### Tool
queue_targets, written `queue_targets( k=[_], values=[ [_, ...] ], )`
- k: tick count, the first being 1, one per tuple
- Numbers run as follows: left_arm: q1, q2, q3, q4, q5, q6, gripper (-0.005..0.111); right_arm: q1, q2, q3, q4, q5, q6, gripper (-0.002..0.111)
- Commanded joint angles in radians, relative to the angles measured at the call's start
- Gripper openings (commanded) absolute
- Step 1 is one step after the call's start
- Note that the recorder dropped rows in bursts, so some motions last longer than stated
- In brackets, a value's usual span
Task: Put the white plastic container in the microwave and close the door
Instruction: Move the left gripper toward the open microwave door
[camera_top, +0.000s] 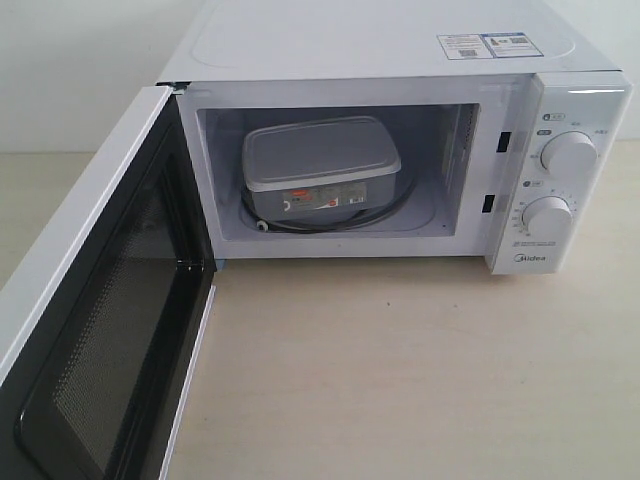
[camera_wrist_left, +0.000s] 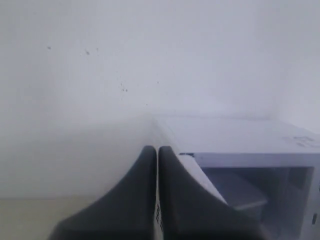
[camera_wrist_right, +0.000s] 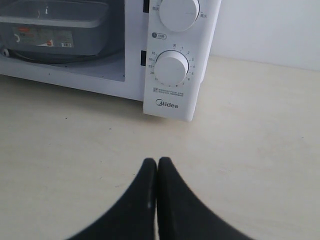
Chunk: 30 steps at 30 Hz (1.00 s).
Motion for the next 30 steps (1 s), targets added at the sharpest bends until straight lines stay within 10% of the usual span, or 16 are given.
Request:
queue_targets(
  k=[1, 14, 30],
  values=[
    [0.0, 0.001, -0.008, -0.013, -0.122, -0.011, 0.004, -0.002, -0.005, -0.001, -0.004, -0.002, 0.007, 0.0],
    [0.0, 0.001, -0.02, -0.157, -0.587, -0.011, 0.004, -0.002, -0.005, -0.001, -0.004, -0.002, 0.007, 0.0],
    [0.0, 0.755, -0.499, 0.156, 0.506, 0.113, 0.004, -0.002, -0.005, -0.001, -0.004, -0.002, 0.007, 0.0]
  ],
)
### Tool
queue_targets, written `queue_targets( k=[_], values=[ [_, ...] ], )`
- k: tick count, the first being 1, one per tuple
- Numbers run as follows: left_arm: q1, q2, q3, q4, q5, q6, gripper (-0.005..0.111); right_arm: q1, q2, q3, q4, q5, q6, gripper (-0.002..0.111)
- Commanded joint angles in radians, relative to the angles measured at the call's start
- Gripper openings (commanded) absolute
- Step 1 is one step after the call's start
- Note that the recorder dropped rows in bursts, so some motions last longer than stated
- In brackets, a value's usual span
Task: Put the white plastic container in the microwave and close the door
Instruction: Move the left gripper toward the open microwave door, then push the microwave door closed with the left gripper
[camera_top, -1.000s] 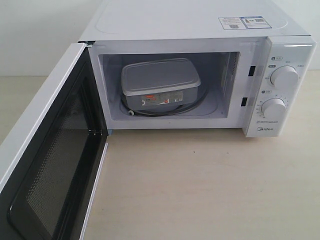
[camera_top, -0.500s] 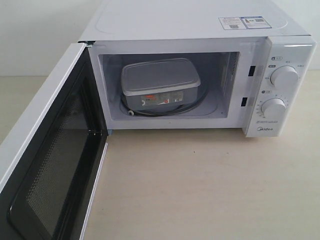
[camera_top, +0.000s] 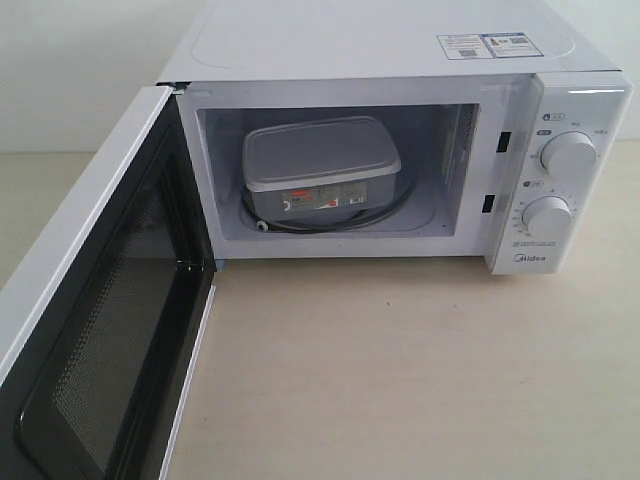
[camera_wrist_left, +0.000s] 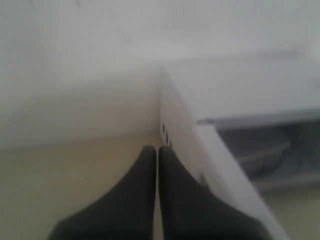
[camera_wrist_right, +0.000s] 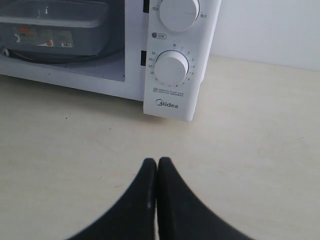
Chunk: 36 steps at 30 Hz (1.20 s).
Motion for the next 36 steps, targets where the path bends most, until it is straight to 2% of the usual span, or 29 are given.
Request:
queue_targets(
  k=[1, 2, 3, 5, 11, 15, 19, 24, 30, 36],
  values=[
    [0.0, 0.219, -0.101, 0.014, 0.317, 0.17, 0.004, -0.002, -0.005, -0.001, -0.004, -0.002, 0.007, 0.0],
    [0.0, 0.26, -0.117, -0.004, 0.389, 0.263, 0.004, -0.002, -0.005, -0.001, -0.004, -0.002, 0.007, 0.0],
    [-0.002, 0.325, -0.129, -0.03, 0.495, 0.434, 0.004, -0.002, -0.005, -0.001, -0.004, -0.002, 0.007, 0.0],
    [-0.002, 0.388, -0.125, -0.104, 0.559, 0.629, 0.004, -0.002, -0.005, -0.001, -0.004, -0.002, 0.007, 0.0],
    [-0.002, 0.453, -0.117, -0.38, 0.547, 0.888, 0.004, -0.002, -0.005, -0.001, -0.004, -0.002, 0.007, 0.0],
    [-0.004, 0.478, -0.076, -0.362, 0.535, 0.924, 0.004, -0.002, -0.005, -0.001, -0.004, -0.002, 0.007, 0.0],
    [-0.063, 0.483, -0.06, -0.354, 0.507, 0.938, 0.004, -0.002, -0.005, -0.001, -0.004, -0.002, 0.007, 0.0],
    [-0.152, 0.49, -0.06, -0.422, 0.465, 0.938, 0.004, -0.002, -0.005, -0.001, -0.004, -0.002, 0.007, 0.0],
    [-0.258, 0.534, -0.058, -0.536, 0.273, 0.938, 0.004, -0.002, -0.005, -0.001, -0.004, -0.002, 0.007, 0.0],
    [-0.367, 0.653, -0.058, -0.616, 0.12, 0.962, 0.004, -0.002, -0.005, -0.001, -0.004, -0.002, 0.007, 0.0]
  ],
)
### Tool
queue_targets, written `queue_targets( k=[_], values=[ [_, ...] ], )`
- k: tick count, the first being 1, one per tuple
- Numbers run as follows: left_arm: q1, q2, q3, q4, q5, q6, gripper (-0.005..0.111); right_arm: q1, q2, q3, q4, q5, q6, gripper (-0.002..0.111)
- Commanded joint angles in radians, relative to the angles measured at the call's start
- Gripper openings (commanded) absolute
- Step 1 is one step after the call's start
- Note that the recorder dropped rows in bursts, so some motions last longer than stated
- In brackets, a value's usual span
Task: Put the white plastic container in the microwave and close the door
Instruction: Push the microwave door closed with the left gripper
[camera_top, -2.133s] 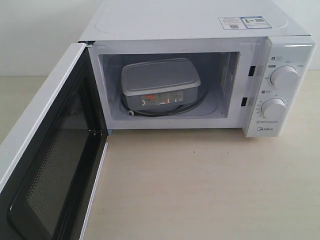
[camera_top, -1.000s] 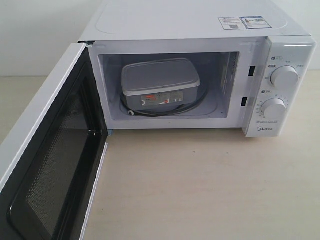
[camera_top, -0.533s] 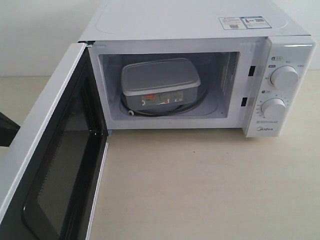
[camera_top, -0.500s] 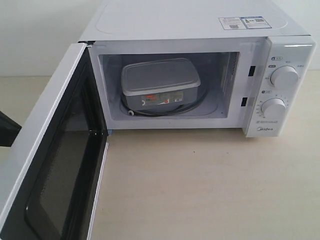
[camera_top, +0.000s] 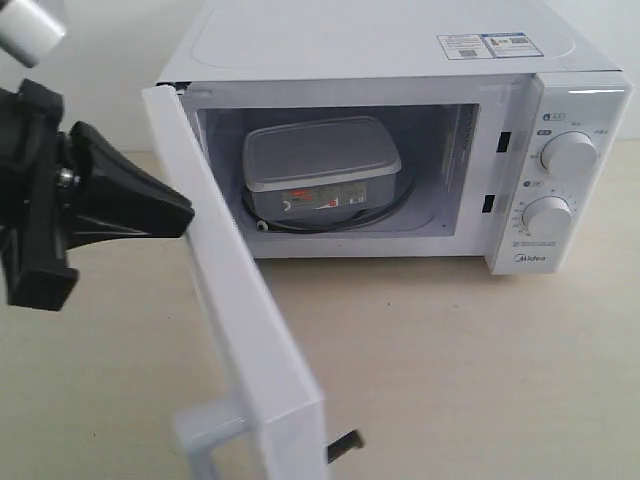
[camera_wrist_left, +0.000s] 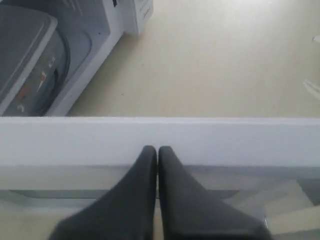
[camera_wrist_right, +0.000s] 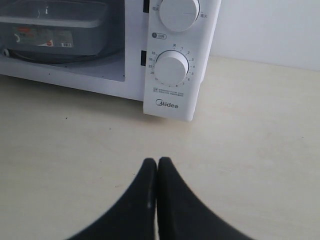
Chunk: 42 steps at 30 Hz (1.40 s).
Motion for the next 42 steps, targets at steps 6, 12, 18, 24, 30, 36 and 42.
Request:
queue_targets(
  k=[6, 12, 18, 24, 30, 36, 42],
  values=[
    [-0.16, 0.224, 0.006, -0.073, -0.303, 0.023, 0.004, -0.002, -0.005, -0.001, -0.004, -0.002, 0.007, 0.0],
    [-0.2, 0.289, 0.004, -0.132, -0.42, 0.054, 0.004, -0.002, -0.005, -0.001, -0.004, 0.002, 0.006, 0.0],
    [-0.199, 0.257, 0.004, -0.132, -0.349, 0.054, 0.004, -0.002, -0.005, -0.001, -0.004, 0.002, 0.006, 0.0],
    [-0.199, 0.198, 0.004, -0.13, -0.197, 0.05, 0.004, -0.002, -0.005, -0.001, -0.004, 0.002, 0.006, 0.0],
    [-0.199, 0.102, 0.029, -0.13, -0.154, -0.06, 0.004, -0.002, -0.005, -0.001, -0.004, 0.002, 0.006, 0.0],
    [-0.199, -0.049, 0.097, -0.13, -0.243, -0.15, 0.004, -0.002, -0.005, -0.001, -0.004, 0.002, 0.006, 0.0],
    [-0.199, -0.248, 0.195, -0.13, -0.34, -0.21, 0.004, -0.002, -0.005, -0.001, -0.004, 0.002, 0.006, 0.0]
  ],
)
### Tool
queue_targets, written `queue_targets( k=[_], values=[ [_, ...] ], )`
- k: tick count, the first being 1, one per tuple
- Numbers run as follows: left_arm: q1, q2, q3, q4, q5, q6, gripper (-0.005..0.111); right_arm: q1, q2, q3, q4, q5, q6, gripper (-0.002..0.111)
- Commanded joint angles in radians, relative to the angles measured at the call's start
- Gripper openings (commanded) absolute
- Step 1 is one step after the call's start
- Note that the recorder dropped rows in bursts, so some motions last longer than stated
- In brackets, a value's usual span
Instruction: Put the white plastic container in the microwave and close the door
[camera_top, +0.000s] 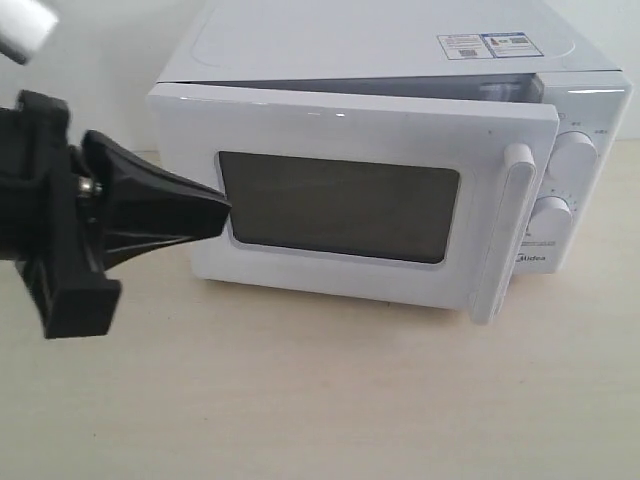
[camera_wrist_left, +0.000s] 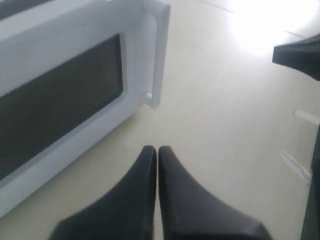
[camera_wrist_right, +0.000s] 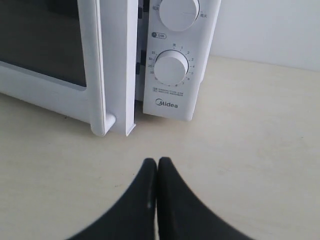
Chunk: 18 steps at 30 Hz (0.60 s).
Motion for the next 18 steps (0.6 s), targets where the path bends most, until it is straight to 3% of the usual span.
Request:
queue_targets(
  k=[1, 9, 18],
  values=[
    [-0.005, -0.153, 0.072, -0.012, -0.063, -0.042, 0.004, -0.002, -0.005, -0.001, -0.001, 0.001, 0.006, 0.0],
    [-0.005, -0.408, 0.167, -0.012, -0.071, -0.042, 0.004, -0.002, -0.005, -0.001, -0.001, 0.001, 0.006, 0.0],
    [-0.005, -0.561, 0.264, -0.022, -0.179, -0.099, 0.004, -0.002, -0.005, -0.001, -0.001, -0.002, 0.006, 0.0]
  ],
)
